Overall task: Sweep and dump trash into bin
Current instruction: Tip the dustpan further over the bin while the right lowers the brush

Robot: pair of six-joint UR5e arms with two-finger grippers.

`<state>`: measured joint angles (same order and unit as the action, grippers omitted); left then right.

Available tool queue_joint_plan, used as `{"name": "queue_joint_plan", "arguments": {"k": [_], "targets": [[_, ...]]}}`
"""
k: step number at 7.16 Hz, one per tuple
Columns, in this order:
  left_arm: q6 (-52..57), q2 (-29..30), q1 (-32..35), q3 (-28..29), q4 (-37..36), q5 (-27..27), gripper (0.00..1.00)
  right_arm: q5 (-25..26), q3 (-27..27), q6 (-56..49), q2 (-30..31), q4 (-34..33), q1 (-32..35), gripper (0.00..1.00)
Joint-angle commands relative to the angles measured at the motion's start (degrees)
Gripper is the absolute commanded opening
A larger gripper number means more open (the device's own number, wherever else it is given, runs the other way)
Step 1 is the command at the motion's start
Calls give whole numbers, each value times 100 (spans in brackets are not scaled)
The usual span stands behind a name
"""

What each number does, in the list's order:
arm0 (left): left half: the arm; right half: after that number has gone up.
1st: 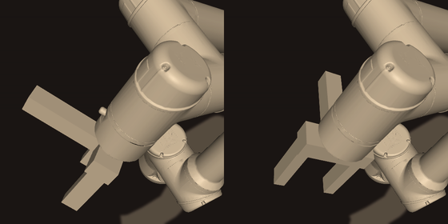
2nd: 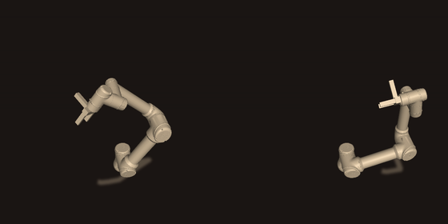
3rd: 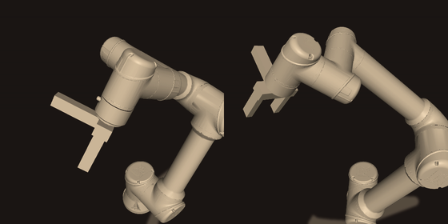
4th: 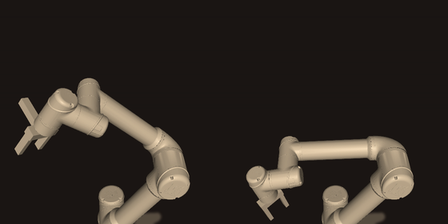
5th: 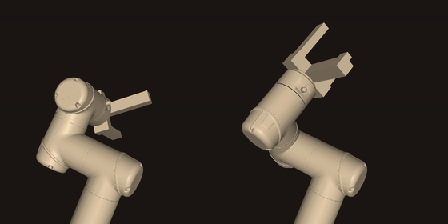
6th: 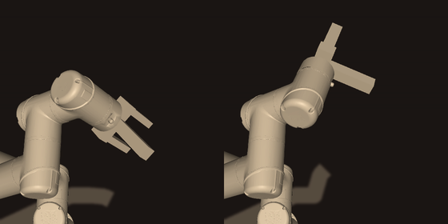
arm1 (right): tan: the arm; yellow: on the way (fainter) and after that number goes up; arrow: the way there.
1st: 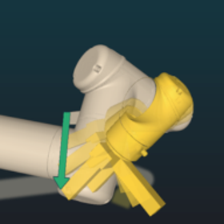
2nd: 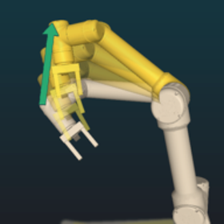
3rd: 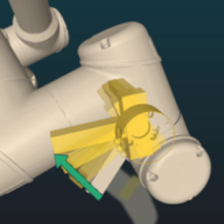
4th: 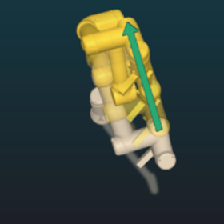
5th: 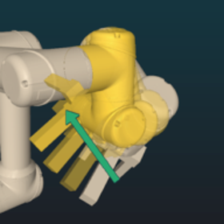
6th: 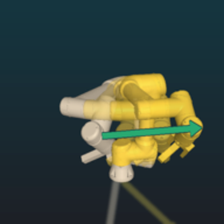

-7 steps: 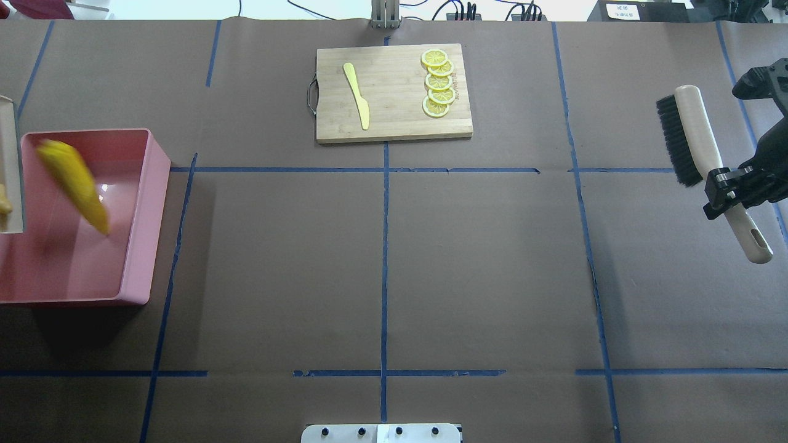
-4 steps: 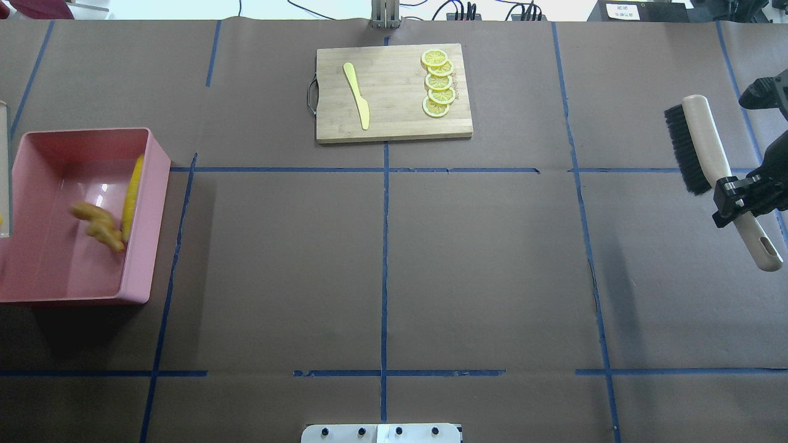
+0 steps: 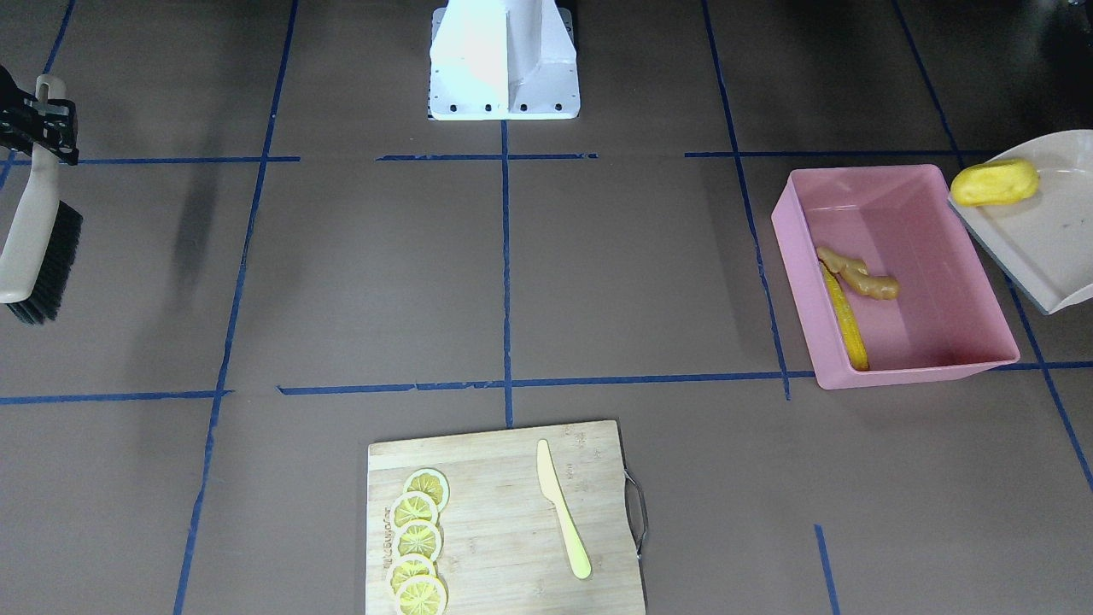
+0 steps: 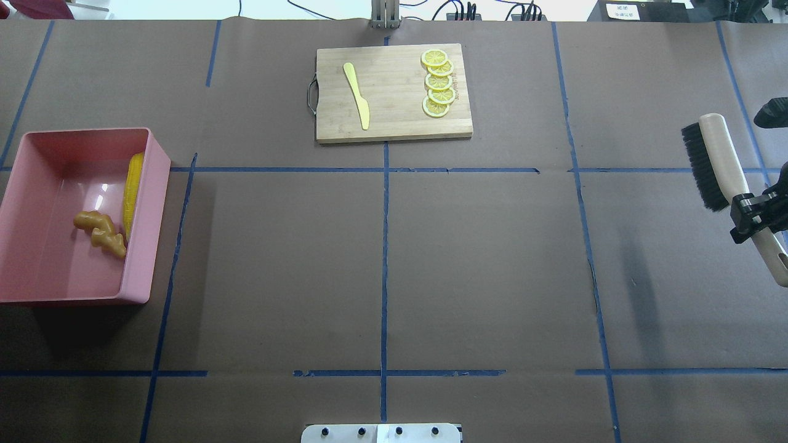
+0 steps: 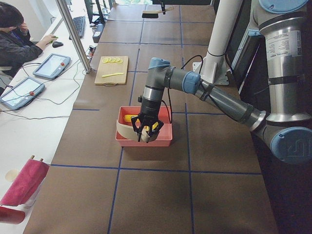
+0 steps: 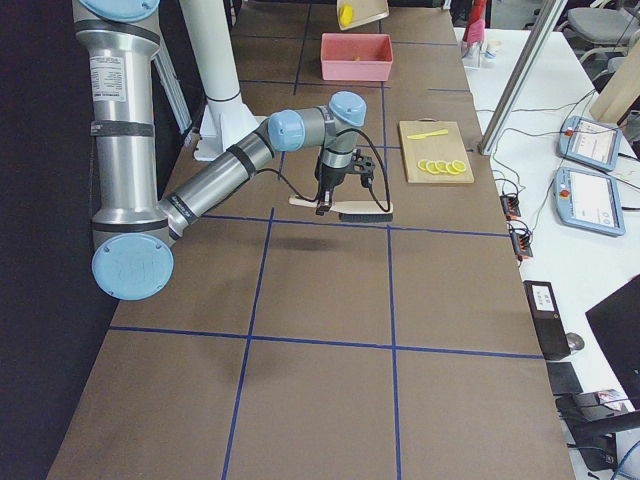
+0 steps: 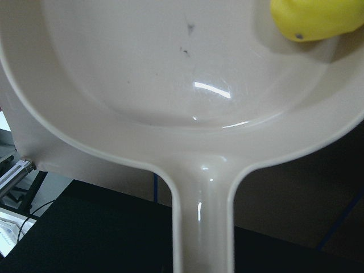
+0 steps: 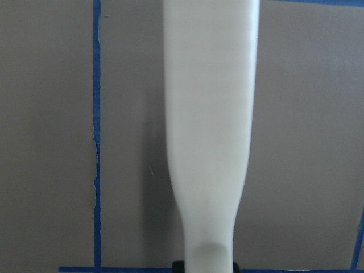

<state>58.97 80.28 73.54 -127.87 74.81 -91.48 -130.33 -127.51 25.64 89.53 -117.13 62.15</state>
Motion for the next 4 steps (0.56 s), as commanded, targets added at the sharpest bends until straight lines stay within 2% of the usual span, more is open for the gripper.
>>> {"name": "queue_joint_plan", "arguments": {"k": [1, 2, 4], "targets": [[1, 57, -129, -115, -210, 243, 0, 7, -10, -15, 81, 6, -1, 1], [1, 84, -295, -359, -586, 488, 0, 8, -11, -15, 82, 6, 7, 1], [1, 154, -323, -599, -888, 656, 0, 112, 24, -129, 204, 6, -10, 1]]}}
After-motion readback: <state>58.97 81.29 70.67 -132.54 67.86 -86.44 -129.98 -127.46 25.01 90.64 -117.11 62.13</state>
